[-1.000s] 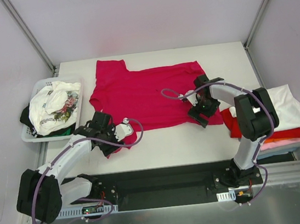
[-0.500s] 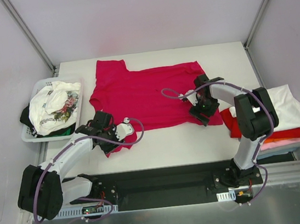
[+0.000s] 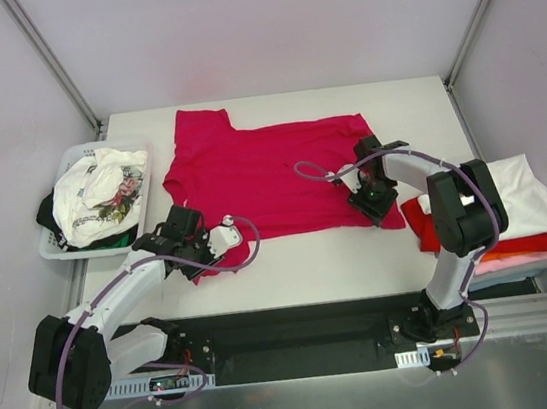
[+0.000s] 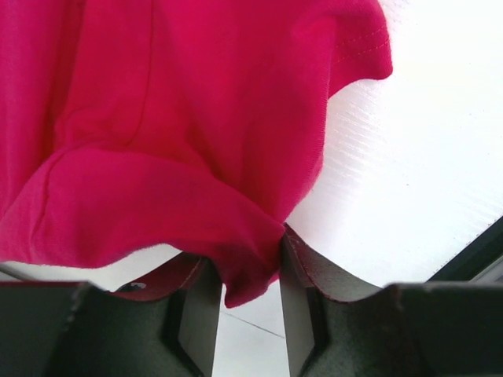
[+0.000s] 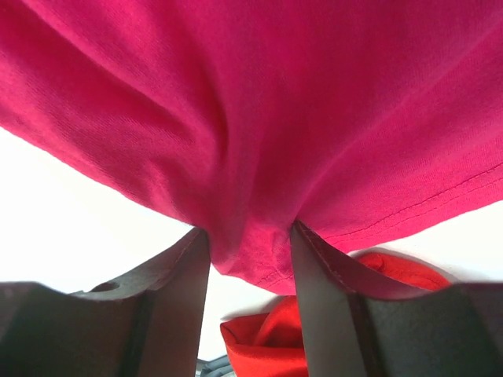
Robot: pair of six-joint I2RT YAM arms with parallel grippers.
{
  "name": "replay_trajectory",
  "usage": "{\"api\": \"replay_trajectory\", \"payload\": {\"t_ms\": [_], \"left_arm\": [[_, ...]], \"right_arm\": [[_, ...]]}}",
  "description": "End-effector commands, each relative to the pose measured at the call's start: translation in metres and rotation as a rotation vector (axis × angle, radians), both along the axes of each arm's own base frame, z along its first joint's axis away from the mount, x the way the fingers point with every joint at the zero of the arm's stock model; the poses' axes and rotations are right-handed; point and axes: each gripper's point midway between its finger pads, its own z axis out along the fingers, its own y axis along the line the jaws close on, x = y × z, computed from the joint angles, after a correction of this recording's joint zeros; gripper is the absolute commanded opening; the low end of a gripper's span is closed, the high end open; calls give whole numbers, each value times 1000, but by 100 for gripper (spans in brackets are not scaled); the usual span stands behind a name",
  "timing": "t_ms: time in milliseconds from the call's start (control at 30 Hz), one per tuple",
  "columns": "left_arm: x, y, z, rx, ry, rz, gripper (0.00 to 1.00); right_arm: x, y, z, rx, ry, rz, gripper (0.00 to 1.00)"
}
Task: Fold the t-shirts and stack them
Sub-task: Grap the side of the flattened tshirt closest away from the robot with both arms
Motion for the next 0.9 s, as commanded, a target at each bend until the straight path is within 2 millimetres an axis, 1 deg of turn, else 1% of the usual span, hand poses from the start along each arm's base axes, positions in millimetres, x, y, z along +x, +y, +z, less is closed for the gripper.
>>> {"api": "replay_trajectory", "payload": {"t_ms": [0, 33, 133, 167, 300, 400, 433, 467, 500, 633, 733, 833, 867], "left_arm": [[-7, 1, -3, 8, 13, -14, 30], [-7, 1, -3, 7, 15, -14, 30], [-7, 0, -4, 4, 21, -17, 20], [-7, -1, -5, 2, 25, -18, 13], [-7, -1, -7, 7, 44, -18, 0], [-5, -2, -4, 2, 32, -19, 0], [-4, -2, -3, 2, 29, -18, 0], [-3, -2, -2, 2, 21, -16, 0], [-1, -2, 1, 1, 9, -18, 0], [9, -1, 15, 5, -52, -10, 0], [17, 0, 31, 2, -111, -3, 0], [28, -1, 55, -15, -196, 8, 0], [31, 0, 63, -20, -227, 14, 0]], "right_arm": [[-4, 2, 6, 21, 22, -2, 47], [-5, 2, 6, 22, 24, 0, 47], [-4, 1, 6, 17, 20, -1, 44], [-4, 1, 6, 16, 20, -1, 40], [-5, 1, 5, 12, 30, -1, 33], [-5, 0, 4, 8, 33, -4, 24], [-5, 0, 5, 10, 31, -2, 12], [-6, 0, 5, 9, 33, -5, 6], [-5, -1, 6, 7, 27, -6, 2], [-3, -2, 14, 3, 9, -8, 1], [-3, -5, 24, -10, -9, -9, 1], [-2, -5, 38, -5, -41, -9, 1], [0, -11, 43, -36, -58, -13, 1]]}}
